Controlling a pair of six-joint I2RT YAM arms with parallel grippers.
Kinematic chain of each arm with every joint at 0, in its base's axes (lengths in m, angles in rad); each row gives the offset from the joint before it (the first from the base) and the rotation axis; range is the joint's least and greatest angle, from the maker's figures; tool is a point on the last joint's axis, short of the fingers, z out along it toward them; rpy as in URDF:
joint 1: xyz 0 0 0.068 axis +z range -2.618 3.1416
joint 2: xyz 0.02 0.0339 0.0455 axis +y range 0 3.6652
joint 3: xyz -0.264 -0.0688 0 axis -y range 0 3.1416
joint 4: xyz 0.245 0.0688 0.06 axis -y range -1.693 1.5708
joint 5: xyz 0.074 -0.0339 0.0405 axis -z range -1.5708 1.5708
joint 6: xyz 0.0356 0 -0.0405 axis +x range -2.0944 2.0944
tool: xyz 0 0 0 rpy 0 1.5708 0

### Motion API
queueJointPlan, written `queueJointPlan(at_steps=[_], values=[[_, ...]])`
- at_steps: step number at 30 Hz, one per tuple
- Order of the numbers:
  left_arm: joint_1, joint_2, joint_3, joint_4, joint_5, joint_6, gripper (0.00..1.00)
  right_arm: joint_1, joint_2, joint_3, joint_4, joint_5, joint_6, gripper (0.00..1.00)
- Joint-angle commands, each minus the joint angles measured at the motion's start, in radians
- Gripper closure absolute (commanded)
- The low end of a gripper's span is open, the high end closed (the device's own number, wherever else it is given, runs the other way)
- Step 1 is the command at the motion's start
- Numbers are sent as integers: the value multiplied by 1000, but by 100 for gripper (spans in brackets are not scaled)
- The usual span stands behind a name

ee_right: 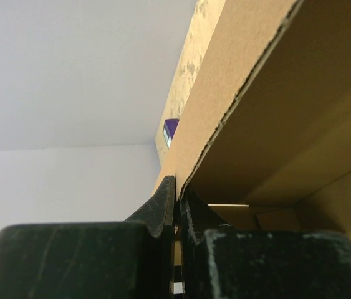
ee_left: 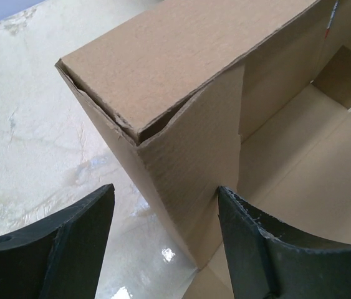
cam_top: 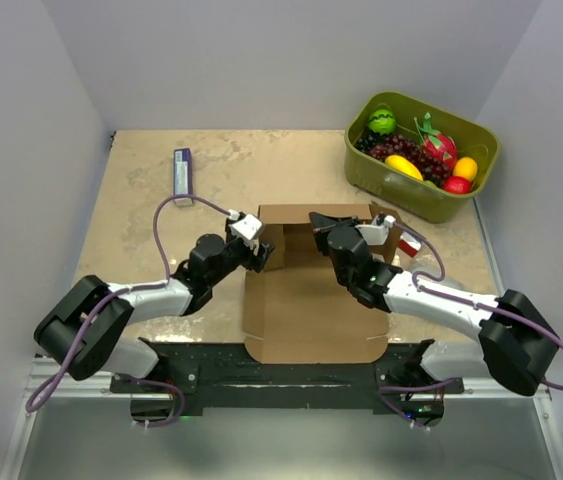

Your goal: Fold the paper box

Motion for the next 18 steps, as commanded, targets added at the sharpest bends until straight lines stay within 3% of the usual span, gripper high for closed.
queueJointPlan(at_steps=[1,7,11,18], values=[[1,29,27,28,-58,61,29,7,-16,23,-114,-4,-78,100],[-5,68,42,68,-32,72,31,5,-22,28,-120,-11,-80,100],[-13,84,52,74,-50,63,38,5,-24,29,-125,-11,-81,100],[-59,110,62,82,-216,63,52,7,-21,34,-130,-6,-78,100]])
